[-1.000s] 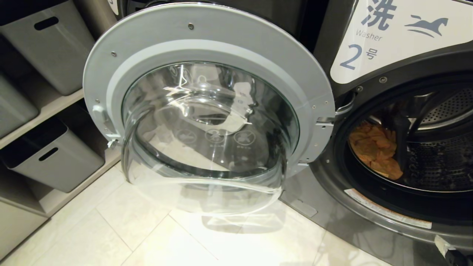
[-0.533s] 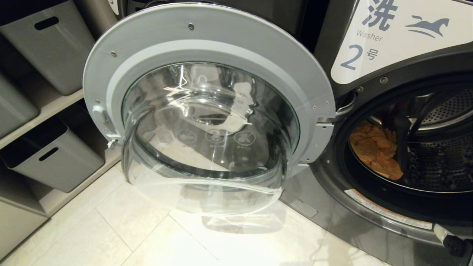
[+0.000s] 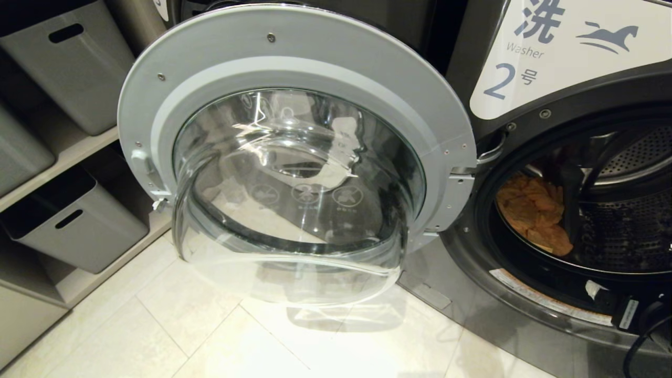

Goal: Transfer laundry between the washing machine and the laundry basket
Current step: Pick a cloth and place it into the basket

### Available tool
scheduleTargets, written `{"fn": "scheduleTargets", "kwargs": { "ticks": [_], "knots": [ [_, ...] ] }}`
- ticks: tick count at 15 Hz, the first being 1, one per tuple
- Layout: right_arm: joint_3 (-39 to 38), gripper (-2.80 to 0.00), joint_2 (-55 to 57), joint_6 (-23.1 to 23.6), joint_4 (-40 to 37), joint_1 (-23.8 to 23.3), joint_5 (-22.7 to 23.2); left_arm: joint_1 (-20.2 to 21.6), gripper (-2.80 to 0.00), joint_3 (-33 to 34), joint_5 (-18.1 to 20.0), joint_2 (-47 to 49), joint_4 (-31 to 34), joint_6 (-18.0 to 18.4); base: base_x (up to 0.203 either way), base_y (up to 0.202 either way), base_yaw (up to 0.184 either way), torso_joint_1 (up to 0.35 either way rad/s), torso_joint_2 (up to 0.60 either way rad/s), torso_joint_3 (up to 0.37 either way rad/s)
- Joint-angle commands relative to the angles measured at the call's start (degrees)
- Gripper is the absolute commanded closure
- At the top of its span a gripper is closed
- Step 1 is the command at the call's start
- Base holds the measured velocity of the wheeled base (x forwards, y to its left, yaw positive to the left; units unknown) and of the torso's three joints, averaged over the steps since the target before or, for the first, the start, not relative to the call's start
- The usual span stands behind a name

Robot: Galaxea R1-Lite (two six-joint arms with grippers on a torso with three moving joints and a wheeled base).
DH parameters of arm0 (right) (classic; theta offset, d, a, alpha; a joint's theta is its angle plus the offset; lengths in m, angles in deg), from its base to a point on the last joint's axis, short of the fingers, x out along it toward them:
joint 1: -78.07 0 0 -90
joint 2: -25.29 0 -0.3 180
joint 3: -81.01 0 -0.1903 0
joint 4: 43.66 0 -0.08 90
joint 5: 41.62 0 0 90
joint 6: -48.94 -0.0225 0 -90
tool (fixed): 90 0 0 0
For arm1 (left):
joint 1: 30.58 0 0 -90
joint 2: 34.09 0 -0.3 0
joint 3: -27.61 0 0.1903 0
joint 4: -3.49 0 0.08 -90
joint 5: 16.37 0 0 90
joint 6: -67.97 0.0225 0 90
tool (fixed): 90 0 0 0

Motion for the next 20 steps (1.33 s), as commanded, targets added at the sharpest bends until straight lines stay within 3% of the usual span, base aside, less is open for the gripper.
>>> {"fn": "scheduleTargets", "kwargs": {
  "ticks": [1, 3, 7, 15, 17, 20],
  "knots": [
    [0.40, -2.80, 7.65, -0.02, 5.29, 0.11, -0.76, 0.00, 0.00, 0.00, 0.00, -0.10, -0.01, -0.01, 0.000, 0.000, 0.000, 0.000, 0.00, 0.000],
    [1.51, -2.80, 12.21, 0.04, 9.74, 0.28, -1.45, 0.00, 0.00, 0.00, 0.00, -0.03, -0.01, 0.02, 0.000, 0.000, 0.000, 0.000, 0.00, 0.000],
    [5.69, -2.80, 20.18, -1.17, 10.85, 1.23, -1.98, 0.00, 0.00, 0.00, 0.00, -0.10, -0.01, 0.07, 0.000, 0.000, 0.000, 0.000, 0.00, 0.000],
    [26.21, -2.80, 33.24, -5.09, 5.44, 5.24, -10.18, 0.00, 0.00, 0.00, 0.00, -0.05, -0.01, -0.01, 0.000, 0.000, 0.000, 0.000, 0.00, 0.000],
    [31.48, -2.80, 35.00, -8.17, 1.88, 5.04, -12.75, 0.00, 0.00, 0.00, 0.00, -0.02, -0.01, 0.01, 0.000, 0.000, 0.000, 0.000, 0.00, 0.000],
    [33.09, -2.80, 33.61, -15.52, -4.56, 4.67, -14.71, 0.00, 0.00, 0.00, 0.00, -0.10, -0.01, 0.08, 0.000, 0.000, 0.000, 0.000, 0.00, 0.000]
  ]
}}
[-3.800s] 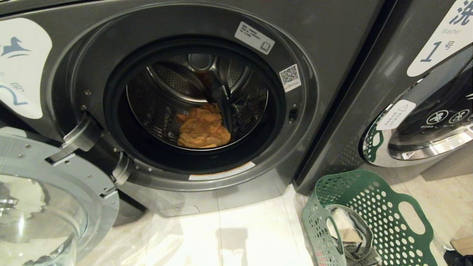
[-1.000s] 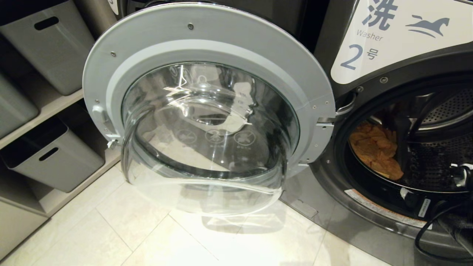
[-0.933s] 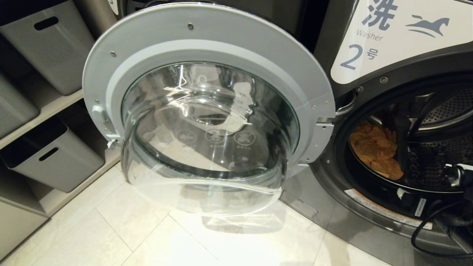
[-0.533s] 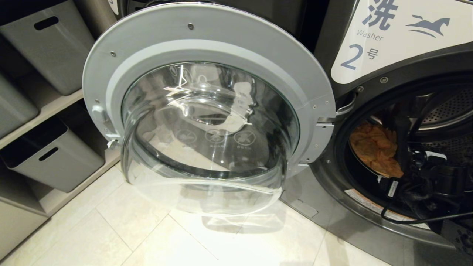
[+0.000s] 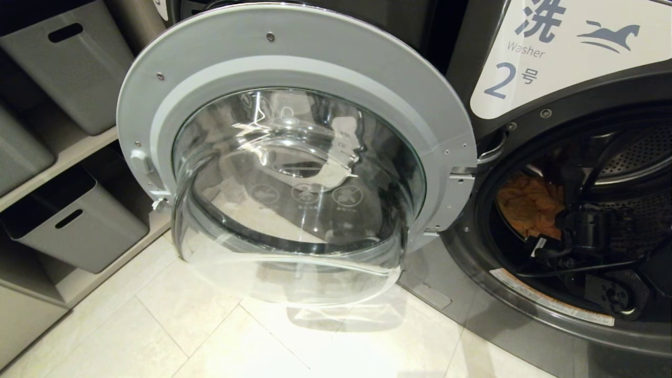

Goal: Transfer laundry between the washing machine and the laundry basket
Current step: Pick a cloth and place it into the basket

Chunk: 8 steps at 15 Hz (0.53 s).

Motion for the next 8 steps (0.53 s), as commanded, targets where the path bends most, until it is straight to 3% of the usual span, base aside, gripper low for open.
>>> {"fn": "scheduleTargets", "kwargs": {
  "ticks": [1, 8],
  "knots": [
    [0.34, -2.80, -0.77, -1.63, -0.34, -0.21, -0.51, 0.00, 0.00, 0.00, 0.00, -0.10, -0.01, 0.04, 0.000, 0.000, 0.000, 0.000, 0.00, 0.000],
    [5.02, -2.80, -1.29, -4.69, -7.16, 0.08, -0.92, 0.00, 0.00, 0.00, 0.00, -0.09, -0.01, -0.02, 0.000, 0.000, 0.000, 0.000, 0.00, 0.000]
  ]
}}
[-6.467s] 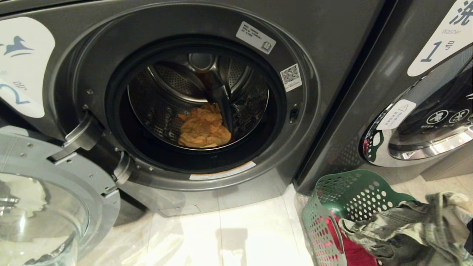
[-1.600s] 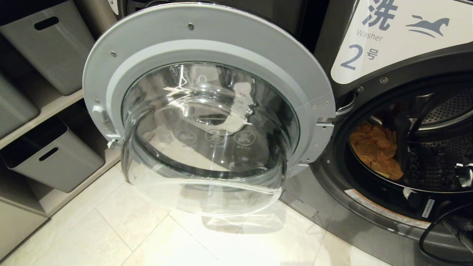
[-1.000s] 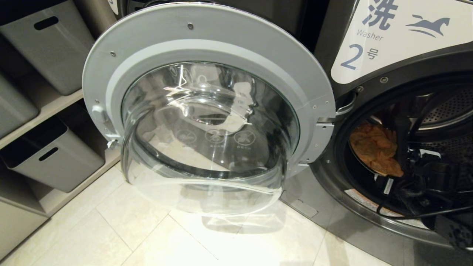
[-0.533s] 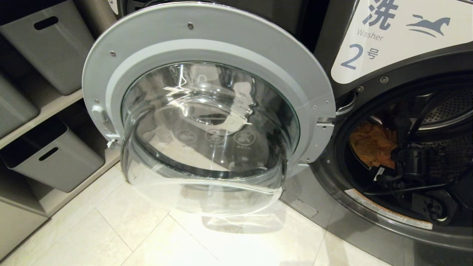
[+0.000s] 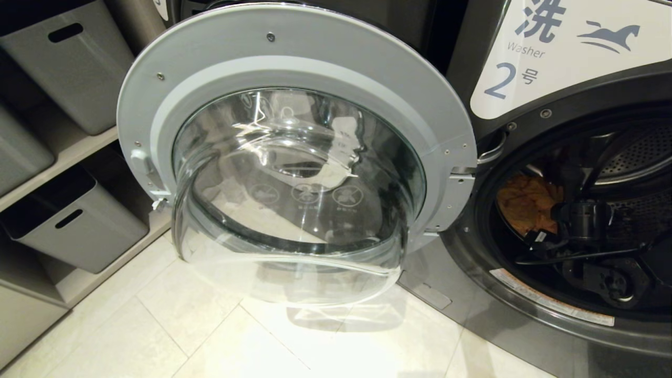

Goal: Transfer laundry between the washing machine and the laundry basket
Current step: Pick a cloth and place it into the basket

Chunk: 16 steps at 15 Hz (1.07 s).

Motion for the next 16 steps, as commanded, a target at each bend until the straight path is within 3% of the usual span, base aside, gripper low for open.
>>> {"fn": "scheduleTargets", "kwargs": {
  "ticks": [1, 12, 16],
  "knots": [
    [1.73, -2.80, 0.14, -0.29, 0.19, -0.20, -0.15, 0.00, 0.00, 0.00, 0.02, -0.10, -0.01, 0.02, 0.000, 0.000, 0.000, 0.000, 0.00, 0.000],
    [30.51, -2.80, 14.65, -2.69, -13.43, -1.23, 4.16, 0.00, 0.00, 0.00, 0.02, -0.10, -0.01, 0.05, 0.000, 0.000, 0.000, 0.000, 0.00, 0.000],
    [38.34, -2.80, 16.75, -3.00, -19.82, -4.14, 4.59, 0.00, 0.00, 0.00, 0.02, -0.06, -0.01, 0.02, 0.000, 0.000, 0.000, 0.000, 0.00, 0.000]
  ]
}}
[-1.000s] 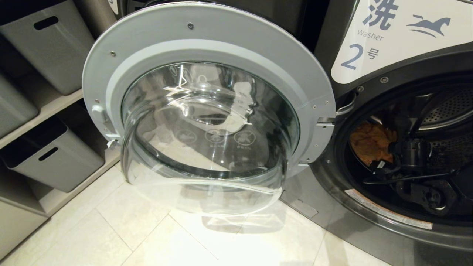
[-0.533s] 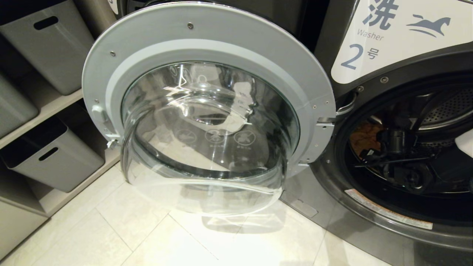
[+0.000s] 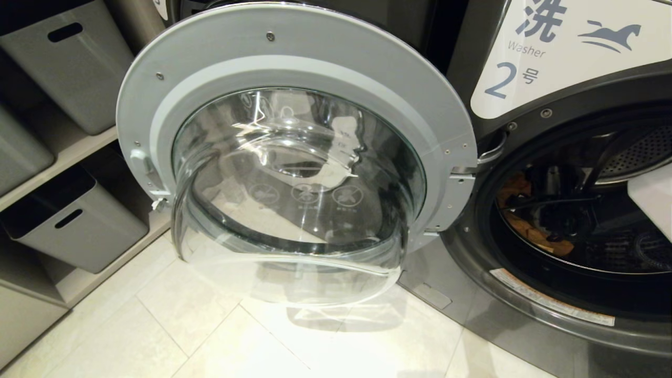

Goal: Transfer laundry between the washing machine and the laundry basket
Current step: Pick a cloth and place it into the basket

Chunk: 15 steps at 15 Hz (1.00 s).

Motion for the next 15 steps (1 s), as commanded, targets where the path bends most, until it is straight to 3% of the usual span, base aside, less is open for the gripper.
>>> {"fn": "scheduleTargets", "kwargs": {
  "ticks": [1, 5, 9, 15],
  "knots": [
    [3.57, -2.80, 1.96, -0.42, -2.08, -1.35, 0.37, 0.00, 0.00, 0.00, 0.00, -0.03, -0.01, 0.02, 0.000, 0.000, 0.000, 0.000, 0.00, 0.000],
    [14.65, -2.80, 5.78, -1.50, -11.35, -3.90, 6.62, 0.00, 0.00, 0.00, 0.00, -0.03, -0.01, 0.02, 0.000, 0.000, 0.000, 0.000, 0.00, 0.000],
    [29.69, -2.80, 12.30, -5.86, -22.94, -5.89, 12.08, 0.00, 0.00, 0.00, 0.00, -0.10, -0.01, 0.02, 0.000, 0.000, 0.000, 0.000, 0.00, 0.000],
    [30.97, -2.80, 15.76, -17.67, -25.41, -6.99, 21.13, 0.00, 0.00, 0.00, 0.00, -0.05, -0.01, 0.08, 0.000, 0.000, 0.000, 0.000, 0.00, 0.000]
  ]
}}
